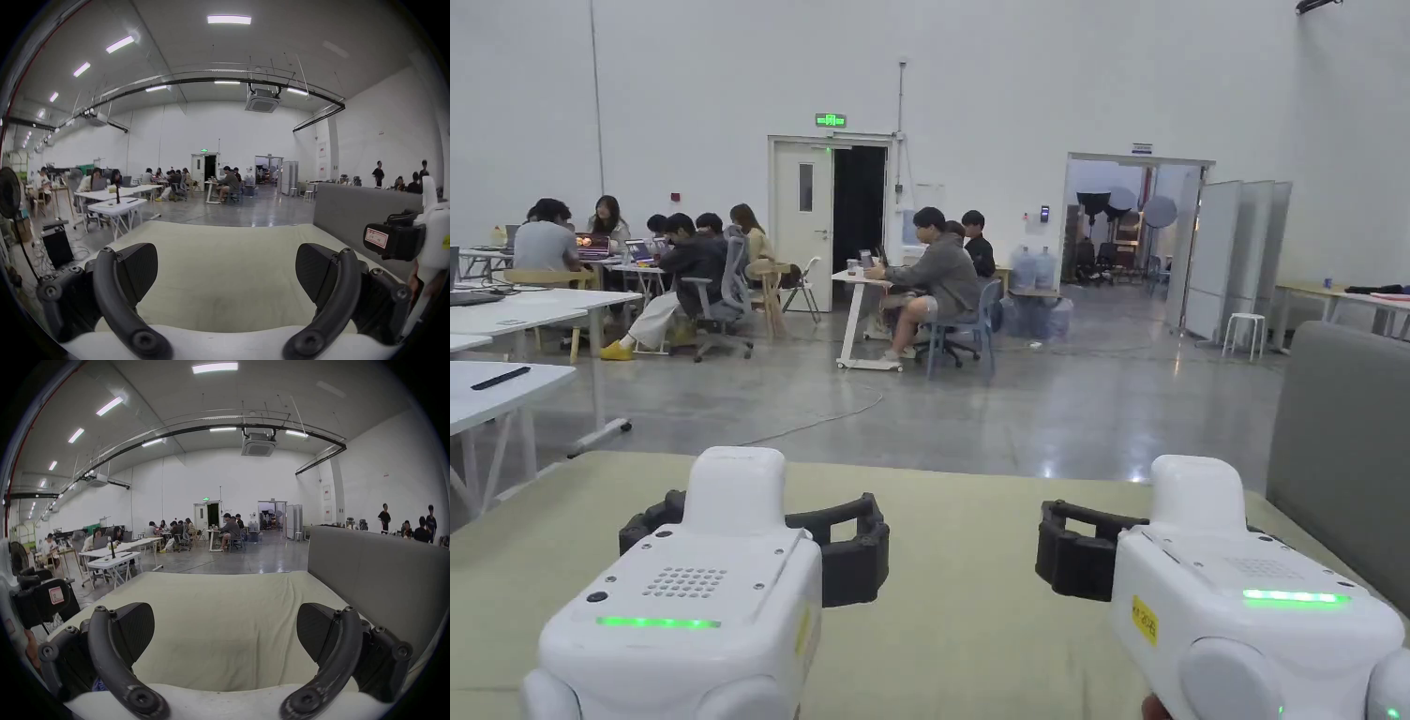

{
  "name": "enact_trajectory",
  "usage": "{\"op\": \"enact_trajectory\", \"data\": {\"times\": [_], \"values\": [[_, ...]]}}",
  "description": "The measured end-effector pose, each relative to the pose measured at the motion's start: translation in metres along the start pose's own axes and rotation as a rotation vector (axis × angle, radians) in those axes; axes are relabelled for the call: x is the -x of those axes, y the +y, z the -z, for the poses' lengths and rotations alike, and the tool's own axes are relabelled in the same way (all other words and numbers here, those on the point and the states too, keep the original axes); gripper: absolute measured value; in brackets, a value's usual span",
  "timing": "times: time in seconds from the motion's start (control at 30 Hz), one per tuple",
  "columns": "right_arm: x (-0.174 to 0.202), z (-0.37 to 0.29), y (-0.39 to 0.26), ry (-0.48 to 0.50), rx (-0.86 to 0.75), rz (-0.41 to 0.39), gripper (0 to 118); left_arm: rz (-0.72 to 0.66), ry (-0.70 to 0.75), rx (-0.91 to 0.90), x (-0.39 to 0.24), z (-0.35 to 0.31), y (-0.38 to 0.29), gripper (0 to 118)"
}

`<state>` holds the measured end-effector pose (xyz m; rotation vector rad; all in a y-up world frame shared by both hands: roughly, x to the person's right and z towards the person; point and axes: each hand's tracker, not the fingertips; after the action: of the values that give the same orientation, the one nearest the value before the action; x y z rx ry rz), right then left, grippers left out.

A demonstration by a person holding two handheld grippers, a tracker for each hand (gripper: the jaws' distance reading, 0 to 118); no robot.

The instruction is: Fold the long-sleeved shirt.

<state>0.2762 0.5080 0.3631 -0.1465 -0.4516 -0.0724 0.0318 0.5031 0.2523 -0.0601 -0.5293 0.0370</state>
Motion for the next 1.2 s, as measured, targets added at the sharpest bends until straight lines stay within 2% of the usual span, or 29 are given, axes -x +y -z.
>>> {"op": "enact_trajectory", "data": {"times": [0.1,0.23,0.4,0.5,0.6,0.8,1.03,1.2], "values": [[0.000,0.000,0.001,0.022,0.007,-0.018,116,0.041,0.060,0.010,-0.003,0.002,-0.002,114],[0.004,-0.001,0.001,0.016,0.009,-0.060,116,0.064,0.047,0.009,-0.004,0.003,-0.002,114],[0.012,-0.005,-0.005,-0.057,-0.026,-0.114,116,0.082,0.092,0.006,-0.007,0.005,0.000,114],[0.011,-0.009,-0.006,-0.045,-0.031,-0.119,116,0.138,0.088,-0.025,-0.009,0.002,-0.002,114],[0.005,-0.011,-0.007,0.007,-0.047,-0.081,116,0.158,0.075,-0.035,-0.009,-0.001,-0.003,114],[0.003,-0.013,-0.010,0.036,-0.060,-0.066,116,0.097,0.042,0.016,-0.005,0.000,-0.003,114],[0.009,-0.016,-0.008,0.028,-0.067,-0.125,116,0.017,0.021,0.058,0.001,0.004,-0.001,114],[0.010,-0.015,-0.008,0.022,-0.077,-0.124,116,0.003,0.041,0.053,0.003,0.004,0.002,114]]}}
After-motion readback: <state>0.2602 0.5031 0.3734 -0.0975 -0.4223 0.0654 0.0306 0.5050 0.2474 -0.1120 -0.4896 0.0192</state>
